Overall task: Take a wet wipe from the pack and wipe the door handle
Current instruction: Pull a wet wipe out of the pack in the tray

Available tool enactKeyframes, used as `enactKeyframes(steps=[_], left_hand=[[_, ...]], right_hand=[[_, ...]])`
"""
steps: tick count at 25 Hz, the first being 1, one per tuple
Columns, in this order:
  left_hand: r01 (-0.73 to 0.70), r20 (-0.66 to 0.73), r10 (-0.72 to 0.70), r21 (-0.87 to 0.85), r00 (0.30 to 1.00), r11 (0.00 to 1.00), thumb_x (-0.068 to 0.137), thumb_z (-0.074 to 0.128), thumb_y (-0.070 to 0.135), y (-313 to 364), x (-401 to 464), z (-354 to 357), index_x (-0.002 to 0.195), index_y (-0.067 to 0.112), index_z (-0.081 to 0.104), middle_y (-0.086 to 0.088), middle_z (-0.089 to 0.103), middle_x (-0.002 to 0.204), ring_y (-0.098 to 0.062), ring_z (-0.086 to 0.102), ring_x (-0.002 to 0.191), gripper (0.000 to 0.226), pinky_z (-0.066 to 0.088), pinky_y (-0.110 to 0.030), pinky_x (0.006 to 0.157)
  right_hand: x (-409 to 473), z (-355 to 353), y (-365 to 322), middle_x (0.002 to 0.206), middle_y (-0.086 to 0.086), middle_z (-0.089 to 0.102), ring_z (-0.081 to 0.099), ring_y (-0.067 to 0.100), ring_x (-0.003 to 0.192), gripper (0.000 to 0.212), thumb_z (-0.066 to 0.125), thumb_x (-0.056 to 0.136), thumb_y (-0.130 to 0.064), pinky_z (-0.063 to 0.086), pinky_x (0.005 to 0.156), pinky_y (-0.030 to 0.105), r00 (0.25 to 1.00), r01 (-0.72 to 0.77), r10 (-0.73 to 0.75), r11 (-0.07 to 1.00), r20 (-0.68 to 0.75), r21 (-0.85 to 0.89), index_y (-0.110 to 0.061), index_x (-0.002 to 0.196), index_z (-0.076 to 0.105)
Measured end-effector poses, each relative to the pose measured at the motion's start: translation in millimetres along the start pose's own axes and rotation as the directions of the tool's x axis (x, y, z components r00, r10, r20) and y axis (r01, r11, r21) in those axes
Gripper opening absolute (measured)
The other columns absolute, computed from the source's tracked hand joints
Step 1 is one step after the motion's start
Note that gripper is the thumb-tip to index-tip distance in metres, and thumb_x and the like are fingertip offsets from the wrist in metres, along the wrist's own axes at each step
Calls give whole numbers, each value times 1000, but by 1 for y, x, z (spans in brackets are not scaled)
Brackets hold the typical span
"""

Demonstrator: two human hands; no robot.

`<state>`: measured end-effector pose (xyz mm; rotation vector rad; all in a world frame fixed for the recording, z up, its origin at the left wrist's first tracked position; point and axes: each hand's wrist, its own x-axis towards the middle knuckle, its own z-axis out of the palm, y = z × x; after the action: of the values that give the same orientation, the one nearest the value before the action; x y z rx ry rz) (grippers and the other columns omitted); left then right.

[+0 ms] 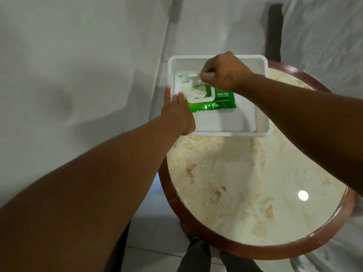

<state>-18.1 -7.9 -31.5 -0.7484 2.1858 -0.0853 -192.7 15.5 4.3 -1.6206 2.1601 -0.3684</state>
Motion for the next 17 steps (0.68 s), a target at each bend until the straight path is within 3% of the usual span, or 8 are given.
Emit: enactKeyframes(steps=[2,3,7,10,12,15,17], left_hand=[[-4,-21,4,4,1000,1000,101,34,37,0,2,1,165,3,-3,-19,-7,172,-31,-7,160,81,-26,-65,115],[-7,-31,7,3,1000,1000,101,34,37,0,2,2,165,3,-2,-19,-6,172,-31,-7,160,81,-25,-66,115],[0,-24,0,8,1000,1000,101,33,37,1,3,3,165,2,-2,-19,-7,172,-32,-6,160,81,-25,-67,114],[-1,-25,1,11,1000,1000,101,33,37,2,5,4,165,2,-3,-19,-8,172,-32,-7,160,81,-24,-68,115],[0,-33,1,9,999,1000,102,32,37,1,4,4,165,2,-2,-19,-7,172,-32,-7,160,80,-23,-68,116],[-4,-31,5,16,1000,1000,102,31,36,1,2,3,165,1,-2,-20,-8,172,-32,-6,160,79,-22,-69,116],[-7,-33,8,19,999,1000,102,31,38,2,2,3,165,1,-2,-20,-7,172,-32,-6,160,80,-22,-68,116]], right_hand=[[0,5,6,85,-2,62,55,18,74,33,63,83,-50,49,69,33,966,-139,147,989,-214,50,-18,92,65],[-2,11,7,82,-1,60,55,18,72,34,65,83,-52,47,66,33,945,-207,218,976,-242,71,-19,88,62],[-9,31,18,59,-5,61,55,6,54,36,80,71,-52,51,59,29,956,-277,289,947,-56,161,-20,62,65],[-18,41,27,81,-3,73,62,6,67,45,85,65,-50,56,70,31,968,-249,246,942,40,224,-16,93,78],[-20,53,23,87,-1,75,66,13,72,45,85,66,-46,58,75,35,972,-229,233,940,15,253,-15,98,78],[-17,66,14,77,-7,71,69,15,79,19,82,74,-30,57,77,31,943,-270,326,868,-69,417,-13,79,77],[-18,68,11,69,-10,66,65,9,70,12,79,73,-26,54,71,25,896,-323,436,769,-84,552,-16,68,73]])
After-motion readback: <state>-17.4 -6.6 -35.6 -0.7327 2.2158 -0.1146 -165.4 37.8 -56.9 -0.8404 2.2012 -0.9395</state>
